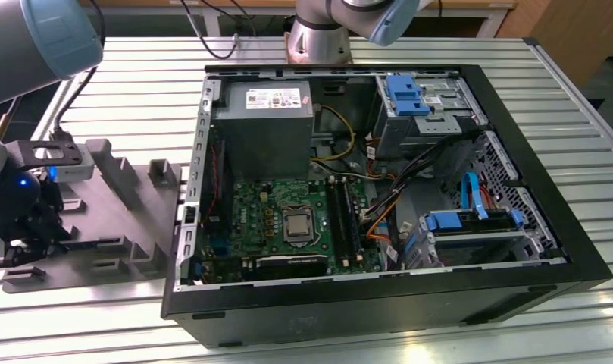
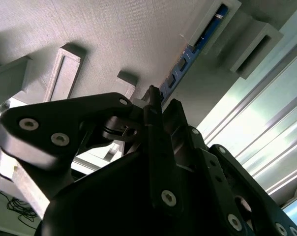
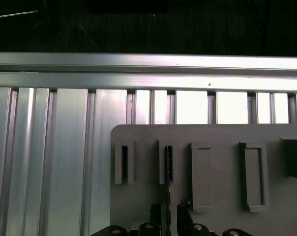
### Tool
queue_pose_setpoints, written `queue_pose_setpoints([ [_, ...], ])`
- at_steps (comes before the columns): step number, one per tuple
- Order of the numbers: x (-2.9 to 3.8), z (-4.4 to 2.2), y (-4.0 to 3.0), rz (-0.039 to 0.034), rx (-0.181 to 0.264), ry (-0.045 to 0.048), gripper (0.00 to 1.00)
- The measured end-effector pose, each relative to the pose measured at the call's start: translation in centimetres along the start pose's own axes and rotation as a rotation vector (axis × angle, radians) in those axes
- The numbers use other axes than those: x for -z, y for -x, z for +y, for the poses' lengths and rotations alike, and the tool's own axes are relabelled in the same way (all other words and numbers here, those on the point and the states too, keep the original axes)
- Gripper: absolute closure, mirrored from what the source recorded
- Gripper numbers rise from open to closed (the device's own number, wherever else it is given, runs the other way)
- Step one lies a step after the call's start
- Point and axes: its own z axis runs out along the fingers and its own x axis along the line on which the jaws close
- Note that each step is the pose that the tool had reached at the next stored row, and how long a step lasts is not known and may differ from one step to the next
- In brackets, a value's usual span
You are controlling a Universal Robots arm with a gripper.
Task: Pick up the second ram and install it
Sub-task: 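Pick up the second ram and move it above second insertion slot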
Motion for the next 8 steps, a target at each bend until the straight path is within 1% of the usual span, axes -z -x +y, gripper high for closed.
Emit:
queue_pose_setpoints([
  [8, 0.14, 0.01, 0.0, 0.0, 0.0, 0.0, 0.73],
])
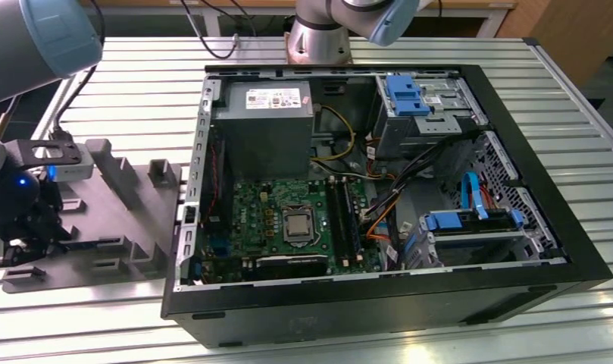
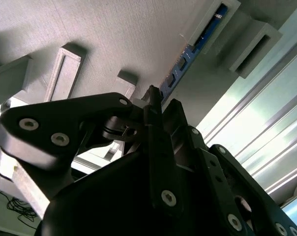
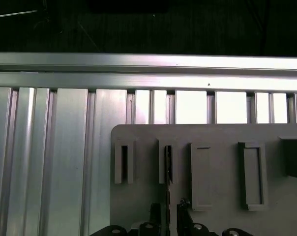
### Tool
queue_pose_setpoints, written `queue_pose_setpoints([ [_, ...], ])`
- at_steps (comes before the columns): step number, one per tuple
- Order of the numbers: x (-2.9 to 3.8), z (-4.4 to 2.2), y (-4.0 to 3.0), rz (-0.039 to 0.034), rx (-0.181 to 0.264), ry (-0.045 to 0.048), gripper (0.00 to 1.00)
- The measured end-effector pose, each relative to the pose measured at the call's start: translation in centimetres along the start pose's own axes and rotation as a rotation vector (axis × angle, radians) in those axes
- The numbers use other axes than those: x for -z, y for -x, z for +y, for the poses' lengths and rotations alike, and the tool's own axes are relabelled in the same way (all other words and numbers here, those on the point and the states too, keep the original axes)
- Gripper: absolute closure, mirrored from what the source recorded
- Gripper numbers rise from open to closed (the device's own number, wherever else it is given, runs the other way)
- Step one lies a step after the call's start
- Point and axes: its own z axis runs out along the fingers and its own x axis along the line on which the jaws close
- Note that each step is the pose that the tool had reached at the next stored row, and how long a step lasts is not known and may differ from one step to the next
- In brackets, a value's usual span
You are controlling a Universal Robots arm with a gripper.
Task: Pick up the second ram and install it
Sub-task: 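Pick up the second ram and move it above second insertion slot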
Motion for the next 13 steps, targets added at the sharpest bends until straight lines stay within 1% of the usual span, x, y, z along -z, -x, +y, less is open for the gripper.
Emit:
queue_pose_setpoints([
  [5, 0.05, -0.02, 0.01, -0.0002, 0.0, 0.0, 0.73],
  [10, 0.05, -0.26, 0.01, -0.0002, 0.0, -0.0001, 0.73],
  [13, 0.05, -0.29, 0.01, -0.0002, 0.0, -0.0001, 0.73],
])
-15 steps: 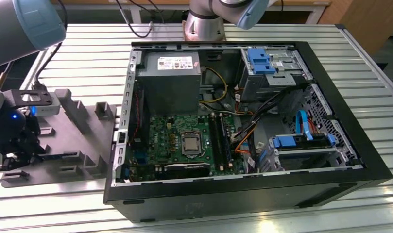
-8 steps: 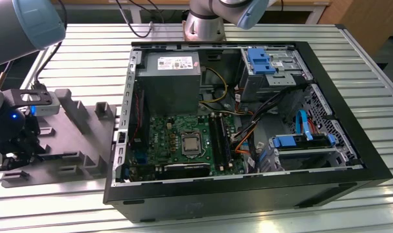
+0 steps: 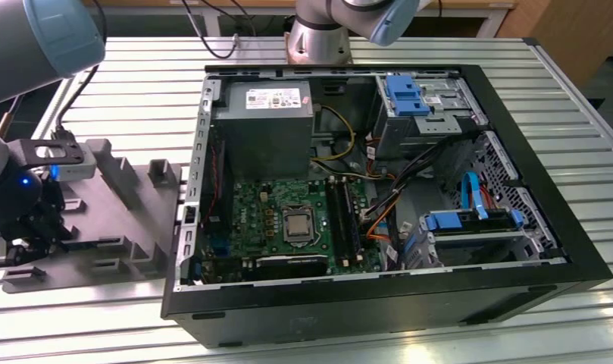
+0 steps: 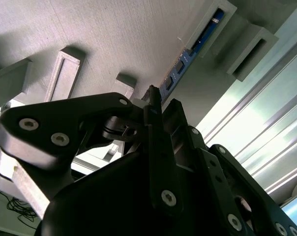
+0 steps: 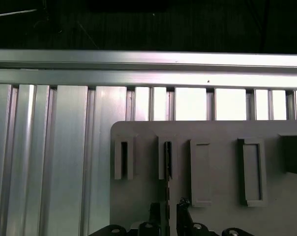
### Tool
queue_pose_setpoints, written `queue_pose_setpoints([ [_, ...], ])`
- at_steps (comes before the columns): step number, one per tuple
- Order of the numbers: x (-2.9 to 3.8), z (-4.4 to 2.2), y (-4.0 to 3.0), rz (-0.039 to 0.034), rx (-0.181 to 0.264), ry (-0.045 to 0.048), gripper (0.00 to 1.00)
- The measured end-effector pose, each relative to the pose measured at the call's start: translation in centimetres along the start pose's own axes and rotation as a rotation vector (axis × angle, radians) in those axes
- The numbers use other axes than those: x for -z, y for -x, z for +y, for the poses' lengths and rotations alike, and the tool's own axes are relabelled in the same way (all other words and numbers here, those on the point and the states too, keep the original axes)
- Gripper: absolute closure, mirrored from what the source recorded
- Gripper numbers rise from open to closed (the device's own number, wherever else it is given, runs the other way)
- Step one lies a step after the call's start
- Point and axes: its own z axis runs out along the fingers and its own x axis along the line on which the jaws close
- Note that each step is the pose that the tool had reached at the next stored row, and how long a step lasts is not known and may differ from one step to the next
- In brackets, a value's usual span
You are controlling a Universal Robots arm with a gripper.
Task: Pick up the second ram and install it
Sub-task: 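Pick up the second ram and move it above second insertion slot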
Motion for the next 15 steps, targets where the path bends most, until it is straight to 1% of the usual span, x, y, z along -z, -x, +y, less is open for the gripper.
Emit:
queue_pose_setpoints([
  [13, 0.03, -0.01, 0.0, -0.0001, 0.0, 0.0, 0.74],
  [14, 0.03, -0.01, 0.0, 0.0, 0.0, -0.0001, 0.81],
  [15, 0.03, -0.01, 0.0, 0.0, 0.0, 0.0, 0.81],
])
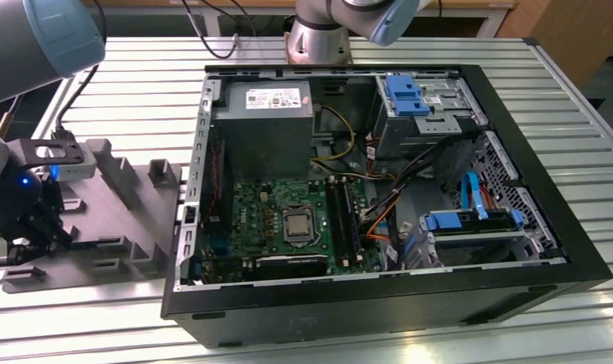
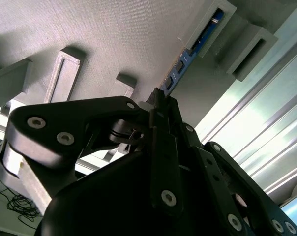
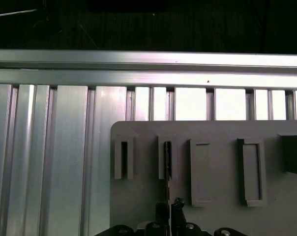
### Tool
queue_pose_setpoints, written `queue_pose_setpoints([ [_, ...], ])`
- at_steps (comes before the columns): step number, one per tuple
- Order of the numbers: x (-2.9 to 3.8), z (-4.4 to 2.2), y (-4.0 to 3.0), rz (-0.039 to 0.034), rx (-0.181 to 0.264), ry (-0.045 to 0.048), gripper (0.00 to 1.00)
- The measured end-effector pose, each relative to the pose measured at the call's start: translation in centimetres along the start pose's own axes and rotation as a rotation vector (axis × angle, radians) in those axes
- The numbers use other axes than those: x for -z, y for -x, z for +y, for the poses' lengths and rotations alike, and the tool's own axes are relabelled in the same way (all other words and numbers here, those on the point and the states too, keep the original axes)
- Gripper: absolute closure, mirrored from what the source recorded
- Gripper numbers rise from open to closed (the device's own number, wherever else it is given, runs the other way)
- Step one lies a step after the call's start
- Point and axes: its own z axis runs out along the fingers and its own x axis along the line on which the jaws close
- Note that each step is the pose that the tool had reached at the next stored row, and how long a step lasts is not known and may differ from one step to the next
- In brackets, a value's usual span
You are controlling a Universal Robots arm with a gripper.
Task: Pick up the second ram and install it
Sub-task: 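Pick up the second ram and move it above second insertion slot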
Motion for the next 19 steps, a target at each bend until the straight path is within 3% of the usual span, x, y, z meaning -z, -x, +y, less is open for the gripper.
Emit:
queue_pose_setpoints([
  [7, 0.0, 0.0, 0.0, 0.0, 0.0, 0.0, 0.83],
  [8, 0.0, 0.0, 0.0, 0.0, 0.0, 0.0, 0.89],
  [16, 0.01, 0.0, 0.0, -0.0001, 0.0, 0.0, 0.89],
  [19, 0.05, 0.0, 0.0, -0.0058, 0.0, 0.0, 0.89],
])
